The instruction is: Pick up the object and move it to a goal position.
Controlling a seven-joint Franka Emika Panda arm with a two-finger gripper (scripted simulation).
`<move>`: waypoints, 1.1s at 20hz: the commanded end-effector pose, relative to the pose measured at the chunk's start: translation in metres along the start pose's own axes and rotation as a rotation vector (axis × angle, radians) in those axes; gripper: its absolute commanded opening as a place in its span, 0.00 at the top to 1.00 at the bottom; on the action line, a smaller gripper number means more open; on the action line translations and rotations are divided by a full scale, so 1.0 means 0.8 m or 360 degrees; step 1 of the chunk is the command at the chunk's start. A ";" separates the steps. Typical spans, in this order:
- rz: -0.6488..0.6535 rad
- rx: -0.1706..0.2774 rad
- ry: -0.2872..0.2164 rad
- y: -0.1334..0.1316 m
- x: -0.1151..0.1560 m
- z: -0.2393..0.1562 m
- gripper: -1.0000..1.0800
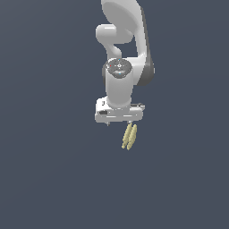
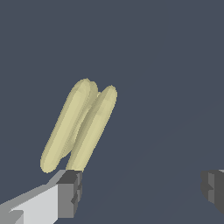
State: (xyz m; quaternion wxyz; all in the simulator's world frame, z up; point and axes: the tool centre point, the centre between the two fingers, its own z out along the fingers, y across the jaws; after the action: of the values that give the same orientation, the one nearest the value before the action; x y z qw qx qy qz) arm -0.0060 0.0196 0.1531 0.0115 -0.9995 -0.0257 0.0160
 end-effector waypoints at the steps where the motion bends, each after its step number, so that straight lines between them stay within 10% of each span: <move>1: 0.0000 0.0000 0.0000 0.000 0.000 0.000 0.04; 22: -0.0005 0.0006 -0.0006 -0.003 0.004 0.009 0.04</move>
State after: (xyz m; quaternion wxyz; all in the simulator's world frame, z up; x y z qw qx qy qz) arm -0.0034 0.0209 0.1458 0.0136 -0.9992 -0.0316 0.0181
